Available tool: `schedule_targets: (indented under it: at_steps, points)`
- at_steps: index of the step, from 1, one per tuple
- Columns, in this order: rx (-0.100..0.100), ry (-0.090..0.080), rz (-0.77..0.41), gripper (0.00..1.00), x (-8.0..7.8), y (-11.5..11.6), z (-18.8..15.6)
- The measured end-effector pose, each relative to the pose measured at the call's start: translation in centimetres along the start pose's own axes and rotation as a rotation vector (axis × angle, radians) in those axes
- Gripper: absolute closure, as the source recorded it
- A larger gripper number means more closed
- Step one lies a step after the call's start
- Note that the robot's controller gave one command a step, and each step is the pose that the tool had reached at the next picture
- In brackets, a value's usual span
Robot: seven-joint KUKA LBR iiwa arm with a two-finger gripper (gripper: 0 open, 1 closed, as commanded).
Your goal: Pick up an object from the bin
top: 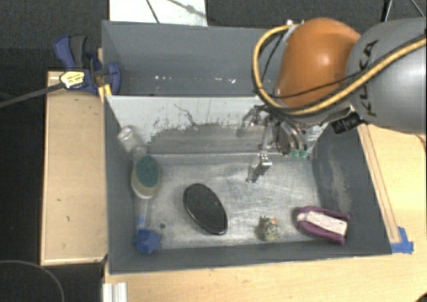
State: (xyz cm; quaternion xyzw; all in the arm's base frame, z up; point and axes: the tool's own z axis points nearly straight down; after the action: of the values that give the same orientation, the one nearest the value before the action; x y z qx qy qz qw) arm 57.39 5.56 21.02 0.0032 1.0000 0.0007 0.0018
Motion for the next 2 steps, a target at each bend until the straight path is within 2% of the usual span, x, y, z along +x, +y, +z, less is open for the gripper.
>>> schedule_targets:
  at_steps: [1, 2]
  points:
    - [0.000, 0.000, 0.000, 1.00, 0.0, 0.0, 0.0]
    - [0.002, 0.006, 0.131, 1.00, 4.5, -2.4, 3.8]
